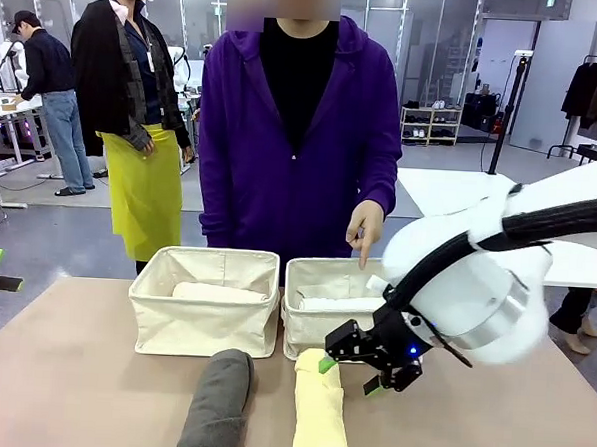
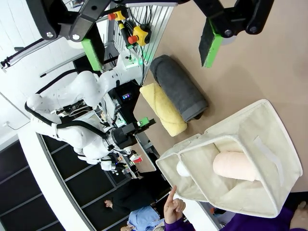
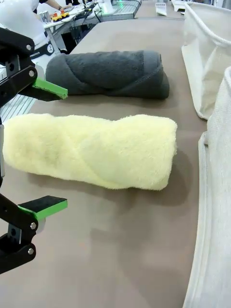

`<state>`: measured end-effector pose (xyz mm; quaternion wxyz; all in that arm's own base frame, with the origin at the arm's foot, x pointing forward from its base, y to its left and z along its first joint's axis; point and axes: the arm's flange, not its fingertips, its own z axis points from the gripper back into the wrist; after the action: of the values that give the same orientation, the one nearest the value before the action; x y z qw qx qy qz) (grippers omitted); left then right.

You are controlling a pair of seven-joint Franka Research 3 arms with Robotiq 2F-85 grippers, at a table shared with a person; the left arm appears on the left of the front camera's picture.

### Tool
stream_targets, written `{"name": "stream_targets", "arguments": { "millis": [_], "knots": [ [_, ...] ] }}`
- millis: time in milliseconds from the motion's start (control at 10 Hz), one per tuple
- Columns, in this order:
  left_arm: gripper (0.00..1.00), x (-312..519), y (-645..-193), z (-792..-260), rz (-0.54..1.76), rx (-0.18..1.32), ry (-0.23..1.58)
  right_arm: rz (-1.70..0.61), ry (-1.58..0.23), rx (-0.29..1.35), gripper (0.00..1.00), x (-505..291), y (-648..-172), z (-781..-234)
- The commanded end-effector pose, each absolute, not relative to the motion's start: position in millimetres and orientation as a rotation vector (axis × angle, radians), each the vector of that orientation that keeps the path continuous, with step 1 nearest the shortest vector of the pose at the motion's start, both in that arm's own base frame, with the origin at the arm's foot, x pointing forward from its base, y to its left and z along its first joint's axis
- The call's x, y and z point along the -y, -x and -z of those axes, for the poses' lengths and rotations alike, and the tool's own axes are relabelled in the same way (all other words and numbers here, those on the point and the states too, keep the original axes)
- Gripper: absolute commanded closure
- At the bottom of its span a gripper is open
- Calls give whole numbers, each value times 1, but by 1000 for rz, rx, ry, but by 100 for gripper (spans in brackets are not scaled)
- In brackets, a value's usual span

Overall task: Divide the towels into two baskets.
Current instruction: Pick up one hotel-folded towel from the bottom of the table and place it in the Fabric basket indicated by the person.

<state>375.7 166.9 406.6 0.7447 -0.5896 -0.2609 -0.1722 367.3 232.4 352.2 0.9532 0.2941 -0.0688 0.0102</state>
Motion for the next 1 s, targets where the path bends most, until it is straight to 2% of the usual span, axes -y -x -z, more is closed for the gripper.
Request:
{"name": "stream_targets", "arguments": {
  "millis": [0, 800, 900],
  "knots": [
    [0, -167, -373, -412, 362, 559, 1294, 14, -575, 144, 0, -254, -375, -343],
    [0, -167, -373, -412, 362, 559, 1294, -40, -493, 123, 0, -293, -382, -309],
    [0, -167, -373, -412, 362, 559, 1294, -54, -488, 120, 12, -294, -381, -307]
  ]
}}
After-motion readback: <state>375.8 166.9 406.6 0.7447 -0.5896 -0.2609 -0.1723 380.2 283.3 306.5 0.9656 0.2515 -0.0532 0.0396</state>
